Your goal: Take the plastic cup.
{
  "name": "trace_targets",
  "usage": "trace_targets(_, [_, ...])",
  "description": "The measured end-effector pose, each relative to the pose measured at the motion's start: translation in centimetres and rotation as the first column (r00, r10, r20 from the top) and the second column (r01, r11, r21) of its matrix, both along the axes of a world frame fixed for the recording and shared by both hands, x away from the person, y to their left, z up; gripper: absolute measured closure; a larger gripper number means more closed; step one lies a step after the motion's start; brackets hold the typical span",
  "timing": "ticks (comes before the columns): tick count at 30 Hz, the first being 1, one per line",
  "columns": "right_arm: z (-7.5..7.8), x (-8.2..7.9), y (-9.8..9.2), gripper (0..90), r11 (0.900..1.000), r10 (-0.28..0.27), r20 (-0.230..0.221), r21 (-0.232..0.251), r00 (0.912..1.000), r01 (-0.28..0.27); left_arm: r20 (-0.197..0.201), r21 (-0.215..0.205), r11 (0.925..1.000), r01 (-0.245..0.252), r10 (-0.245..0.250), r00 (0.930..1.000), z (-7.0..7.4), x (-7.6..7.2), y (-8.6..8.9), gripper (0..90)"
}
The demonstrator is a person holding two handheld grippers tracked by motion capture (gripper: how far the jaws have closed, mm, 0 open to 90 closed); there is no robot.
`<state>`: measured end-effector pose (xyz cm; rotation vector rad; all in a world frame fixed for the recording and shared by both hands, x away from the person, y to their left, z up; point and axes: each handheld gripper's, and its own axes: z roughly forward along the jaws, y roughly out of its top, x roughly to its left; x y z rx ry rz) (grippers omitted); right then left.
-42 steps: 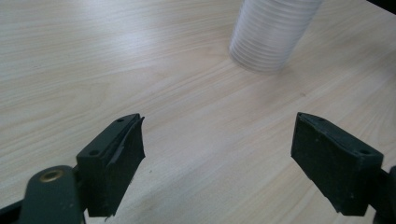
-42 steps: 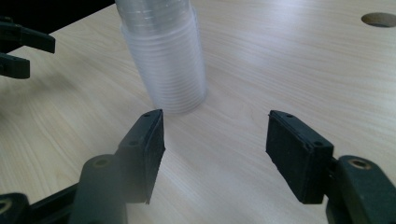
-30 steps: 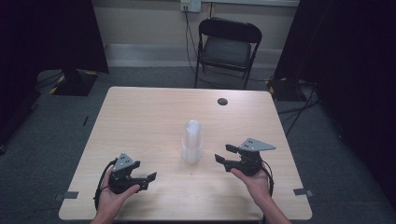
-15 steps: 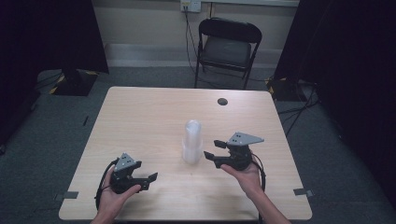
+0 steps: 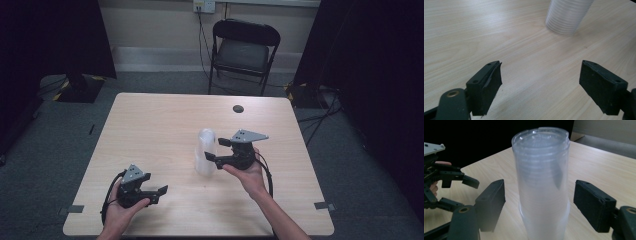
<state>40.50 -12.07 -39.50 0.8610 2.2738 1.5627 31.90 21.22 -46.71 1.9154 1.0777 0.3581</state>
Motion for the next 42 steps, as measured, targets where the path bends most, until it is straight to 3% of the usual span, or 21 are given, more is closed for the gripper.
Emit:
trace_targets(10, [0.4,1.2,1.5,28.2,1.000,0.005,0.020,-0.001,0.9998,-0.005,-0.007,0.005,0.9999,0.009,-0.009,0.9999,0.0,0.0,0.0,17.9])
trace_targets(24, [-1.4,2.7,2.9,27.8,0.999,-0.002,0.003,-0.032,1.0000,0.002,-0.006,0.009,1.0000,-0.001,0.001,1.0000,0.0,0.0,0.1,18.0])
trace_targets(42, [-3.3,2.8,3.8,26.6,0.998,-0.014,0.004,-0.057,0.9999,0.015,-0.007,0.008,1.0000,-0.001,0.001,1.0000,0.0,0.0,0.2,18.0])
